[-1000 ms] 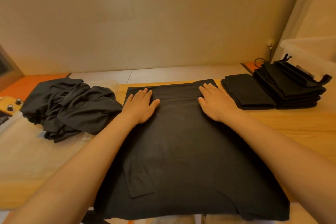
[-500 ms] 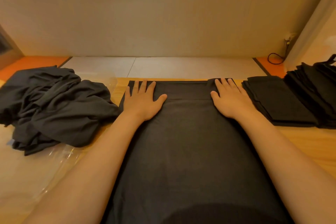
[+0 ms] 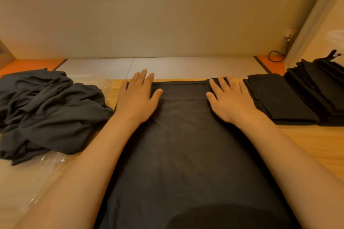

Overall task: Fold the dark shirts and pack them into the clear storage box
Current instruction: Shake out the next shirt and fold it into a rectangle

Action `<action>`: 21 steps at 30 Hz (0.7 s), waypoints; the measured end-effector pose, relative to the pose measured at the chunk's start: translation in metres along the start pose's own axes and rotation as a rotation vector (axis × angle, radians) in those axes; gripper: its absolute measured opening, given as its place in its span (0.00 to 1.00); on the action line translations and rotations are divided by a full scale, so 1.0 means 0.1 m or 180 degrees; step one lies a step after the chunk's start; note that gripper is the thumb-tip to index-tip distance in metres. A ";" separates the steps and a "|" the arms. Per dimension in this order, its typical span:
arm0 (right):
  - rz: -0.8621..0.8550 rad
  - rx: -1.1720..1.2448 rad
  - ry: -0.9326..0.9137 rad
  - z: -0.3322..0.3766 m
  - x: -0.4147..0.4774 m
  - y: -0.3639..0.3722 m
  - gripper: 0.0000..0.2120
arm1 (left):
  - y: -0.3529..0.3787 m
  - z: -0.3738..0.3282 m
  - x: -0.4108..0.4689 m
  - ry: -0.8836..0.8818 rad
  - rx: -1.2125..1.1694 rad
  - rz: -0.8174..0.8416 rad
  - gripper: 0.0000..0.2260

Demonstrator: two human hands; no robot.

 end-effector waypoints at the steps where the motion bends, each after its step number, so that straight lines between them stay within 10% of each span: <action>1: 0.0020 -0.0044 -0.0020 0.06 -0.04 -0.02 0.28 | -0.03 -0.07 -0.04 0.0080 0.0077 0.0020 0.27; 7: 0.0284 0.0145 0.0006 0.20 -0.11 0.13 0.28 | 0.30 -0.11 -0.27 -0.0277 0.0326 0.1204 0.35; 21: -0.0409 0.0656 -0.0475 0.24 -0.45 -0.27 0.27 | -0.05 -0.22 -0.51 0.0280 -0.0029 0.0792 0.32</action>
Point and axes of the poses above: each hand's wrist, its own x-axis towards the middle knuckle, its own y-axis out of the palm, z = x × y, the point moved 6 cm from there along x, towards the middle knuckle, and after that the axes turned 12 degrees about -z, right-handed, at the moved point
